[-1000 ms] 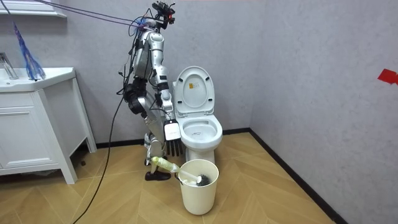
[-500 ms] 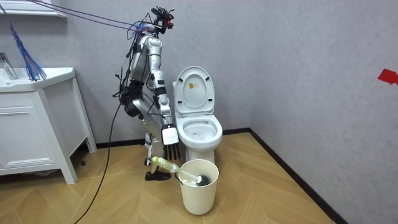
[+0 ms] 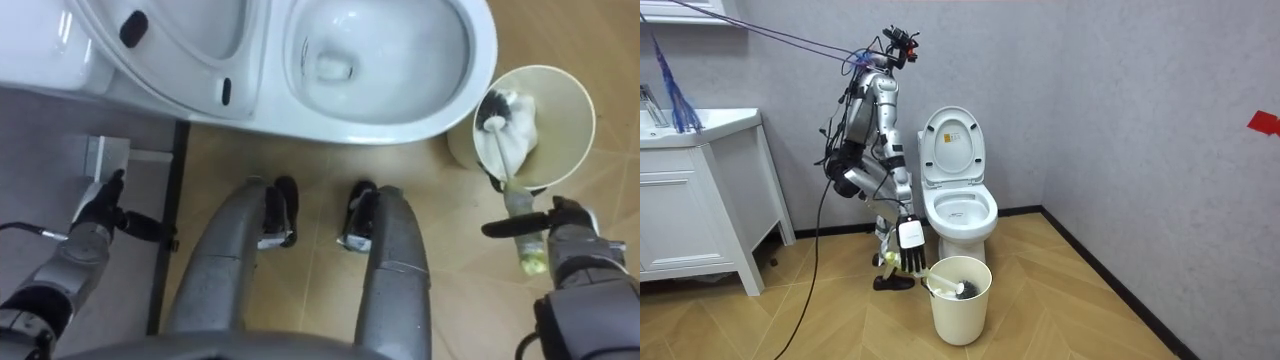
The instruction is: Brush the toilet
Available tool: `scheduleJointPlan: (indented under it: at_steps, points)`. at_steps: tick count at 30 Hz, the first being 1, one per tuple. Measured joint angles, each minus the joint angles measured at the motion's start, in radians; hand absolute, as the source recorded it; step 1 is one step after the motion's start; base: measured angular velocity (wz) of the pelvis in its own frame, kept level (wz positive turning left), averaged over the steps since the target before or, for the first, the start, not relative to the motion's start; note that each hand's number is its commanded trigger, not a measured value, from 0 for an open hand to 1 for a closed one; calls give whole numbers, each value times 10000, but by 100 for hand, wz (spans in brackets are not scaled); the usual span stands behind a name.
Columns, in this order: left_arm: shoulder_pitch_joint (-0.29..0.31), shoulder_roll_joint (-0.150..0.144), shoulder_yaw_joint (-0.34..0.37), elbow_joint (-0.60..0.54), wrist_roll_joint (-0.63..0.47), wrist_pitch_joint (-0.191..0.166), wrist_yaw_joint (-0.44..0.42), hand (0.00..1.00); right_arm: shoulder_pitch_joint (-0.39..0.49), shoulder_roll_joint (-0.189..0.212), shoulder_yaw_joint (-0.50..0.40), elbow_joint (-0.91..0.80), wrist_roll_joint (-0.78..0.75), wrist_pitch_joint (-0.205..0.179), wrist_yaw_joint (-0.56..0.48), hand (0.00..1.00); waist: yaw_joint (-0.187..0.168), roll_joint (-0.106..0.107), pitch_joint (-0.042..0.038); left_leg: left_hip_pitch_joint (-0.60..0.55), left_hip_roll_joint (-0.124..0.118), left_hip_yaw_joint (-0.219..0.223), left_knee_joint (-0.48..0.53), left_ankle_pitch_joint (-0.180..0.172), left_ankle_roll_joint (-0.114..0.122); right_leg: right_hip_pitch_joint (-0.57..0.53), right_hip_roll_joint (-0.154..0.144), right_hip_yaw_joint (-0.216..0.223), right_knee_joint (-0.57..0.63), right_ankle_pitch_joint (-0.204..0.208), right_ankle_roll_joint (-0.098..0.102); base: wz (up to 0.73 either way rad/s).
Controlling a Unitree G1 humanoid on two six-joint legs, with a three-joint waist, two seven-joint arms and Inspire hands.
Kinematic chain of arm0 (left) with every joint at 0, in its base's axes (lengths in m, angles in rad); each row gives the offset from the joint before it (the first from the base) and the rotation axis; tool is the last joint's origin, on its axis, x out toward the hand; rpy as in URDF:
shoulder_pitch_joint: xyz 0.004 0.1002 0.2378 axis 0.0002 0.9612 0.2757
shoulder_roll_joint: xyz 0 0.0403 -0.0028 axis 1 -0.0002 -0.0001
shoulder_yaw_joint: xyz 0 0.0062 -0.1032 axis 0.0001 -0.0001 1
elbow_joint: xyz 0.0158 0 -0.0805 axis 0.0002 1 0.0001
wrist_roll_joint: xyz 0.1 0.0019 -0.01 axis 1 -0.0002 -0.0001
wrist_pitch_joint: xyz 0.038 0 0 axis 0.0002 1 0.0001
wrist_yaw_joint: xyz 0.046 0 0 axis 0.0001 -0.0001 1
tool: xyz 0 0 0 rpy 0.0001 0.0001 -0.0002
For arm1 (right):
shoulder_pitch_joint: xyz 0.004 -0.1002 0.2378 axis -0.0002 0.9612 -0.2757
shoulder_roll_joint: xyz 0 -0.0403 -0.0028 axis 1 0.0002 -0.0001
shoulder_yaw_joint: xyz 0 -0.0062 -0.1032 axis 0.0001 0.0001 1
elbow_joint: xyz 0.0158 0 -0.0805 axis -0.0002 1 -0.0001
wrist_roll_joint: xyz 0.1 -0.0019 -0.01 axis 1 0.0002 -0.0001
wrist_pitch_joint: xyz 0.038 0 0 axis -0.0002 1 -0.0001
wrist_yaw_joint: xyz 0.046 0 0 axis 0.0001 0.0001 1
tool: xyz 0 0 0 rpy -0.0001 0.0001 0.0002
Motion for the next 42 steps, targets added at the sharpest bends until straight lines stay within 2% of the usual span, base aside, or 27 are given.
scheduleJointPlan:
  at_steps: [3, 12, 20, 28, 41, 42]
  points:
    - [-55, 5, -148, 2, 0, 155, 3, 0, -166, -54, 272, 28, 23, 0, 84, 0, 16, 85, 8, -340, -4, -7, 323, -76, 1, -342, -22, 28, 328, -72, -20, 0]
    - [-320, 8, -485, -242, -6, 175, 7, 0, -239, -318, 745, 29, 109, 3, 113, 0, 54, 200, 26, -873, -121, 41, 737, -129, 15, -940, -152, 110, 857, -195, -66, 2]
    - [-333, 8, -491, -341, -5, 177, 10, 0, -230, -360, 770, 32, 235, 16, 208, 0, 219, 198, 25, -891, -121, 46, 871, -194, -40, -996, -146, 158, 1056, -300, -106, 1]
    - [-299, 8, -513, -340, -24, 256, 10, 0, -272, -374, 934, 41, 300, 154, 300, 0, 206, 176, 30, -970, -149, 29, 899, -198, -53, -1078, -176, 150, 1124, -344, -116, 0]
    - [-311, 47, -699, -340, -28, 347, 16, 0, -460, -376, 936, 317, 2051, 219, 479, 0, 179, 176, 29, -1406, -151, -50, 1120, -244, -19, -1408, -154, 93, 1216, -345, -84, 0]
    - [-300, 47, -699, -343, -17, 348, 11, 0, -457, -375, 932, 322, 2124, 220, 542, 21, 171, 177, 29, -1407, -158, -51, 1122, -246, -16, -1407, -169, 87, 1216, -343, -81, 0]
